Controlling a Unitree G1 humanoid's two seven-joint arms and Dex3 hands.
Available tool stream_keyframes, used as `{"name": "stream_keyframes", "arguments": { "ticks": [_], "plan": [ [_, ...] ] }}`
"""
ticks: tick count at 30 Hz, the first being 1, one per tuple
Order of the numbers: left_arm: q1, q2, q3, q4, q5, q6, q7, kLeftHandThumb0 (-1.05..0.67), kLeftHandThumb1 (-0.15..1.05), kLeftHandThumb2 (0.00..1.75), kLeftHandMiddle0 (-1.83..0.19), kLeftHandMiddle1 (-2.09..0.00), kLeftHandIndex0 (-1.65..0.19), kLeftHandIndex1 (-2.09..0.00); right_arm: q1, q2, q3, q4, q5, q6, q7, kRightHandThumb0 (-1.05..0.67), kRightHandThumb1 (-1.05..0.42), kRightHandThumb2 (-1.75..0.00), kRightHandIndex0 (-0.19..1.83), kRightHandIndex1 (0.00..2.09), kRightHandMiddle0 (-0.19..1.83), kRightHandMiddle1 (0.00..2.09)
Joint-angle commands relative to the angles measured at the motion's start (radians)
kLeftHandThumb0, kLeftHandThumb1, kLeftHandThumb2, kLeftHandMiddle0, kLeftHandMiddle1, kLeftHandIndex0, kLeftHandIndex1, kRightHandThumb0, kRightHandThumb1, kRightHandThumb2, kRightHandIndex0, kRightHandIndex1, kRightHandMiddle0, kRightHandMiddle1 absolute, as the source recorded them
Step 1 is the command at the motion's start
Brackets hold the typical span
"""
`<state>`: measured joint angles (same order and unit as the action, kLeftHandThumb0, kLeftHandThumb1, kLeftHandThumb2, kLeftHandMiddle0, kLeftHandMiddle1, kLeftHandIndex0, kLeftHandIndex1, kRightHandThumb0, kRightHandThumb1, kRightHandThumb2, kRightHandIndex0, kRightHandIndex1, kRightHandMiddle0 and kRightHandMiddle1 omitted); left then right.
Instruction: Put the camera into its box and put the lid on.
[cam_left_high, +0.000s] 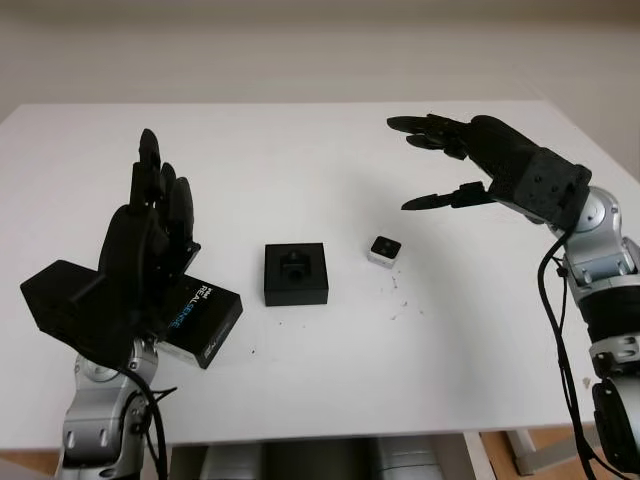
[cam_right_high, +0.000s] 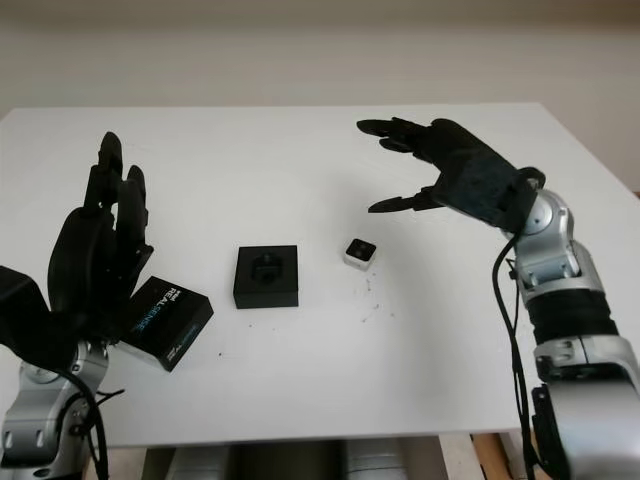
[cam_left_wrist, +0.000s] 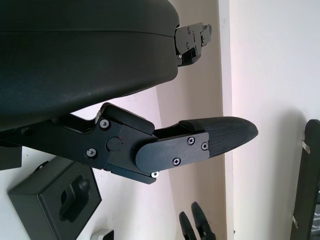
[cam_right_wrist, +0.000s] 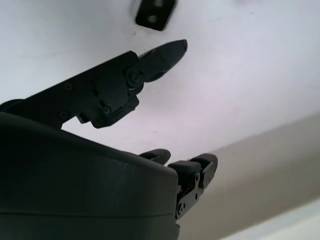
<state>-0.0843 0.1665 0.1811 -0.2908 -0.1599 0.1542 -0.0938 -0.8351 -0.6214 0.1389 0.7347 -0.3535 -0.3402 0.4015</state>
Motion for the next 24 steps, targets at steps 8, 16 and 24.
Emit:
{"name": "stream_keyframes", "arguments": {
  "ticks": [8, 16, 24],
  "plan": [
    [-0.018, 0.014, 0.006, 0.008, 0.003, -0.002, -0.003, -0.81, 1.05, 0.62, 0.19, 0.0, 0.19, 0.0, -0.149, -0.069, 0.179, 0.167, -0.255, -0.259, -0.148, -0.23, -0.79, -0.05, 0.31, 0.16, 0.32, 0.16],
    [-0.016, 0.019, 0.001, 0.003, 0.015, 0.003, 0.001, -0.81, 1.05, 0.64, 0.19, 0.0, 0.19, 0.0, -0.195, -0.097, 0.268, 0.218, -0.383, -0.386, -0.252, -0.18, -0.81, -0.06, 0.36, 0.14, 0.39, 0.13],
    [-0.021, 0.023, 0.001, 0.007, 0.015, 0.007, 0.0, -0.8, 1.05, 0.65, 0.19, 0.0, 0.19, 0.0, -0.208, -0.113, 0.309, 0.25, -0.436, -0.481, -0.343, -0.19, -0.81, -0.06, 0.43, 0.14, 0.49, 0.13]
  ]
}}
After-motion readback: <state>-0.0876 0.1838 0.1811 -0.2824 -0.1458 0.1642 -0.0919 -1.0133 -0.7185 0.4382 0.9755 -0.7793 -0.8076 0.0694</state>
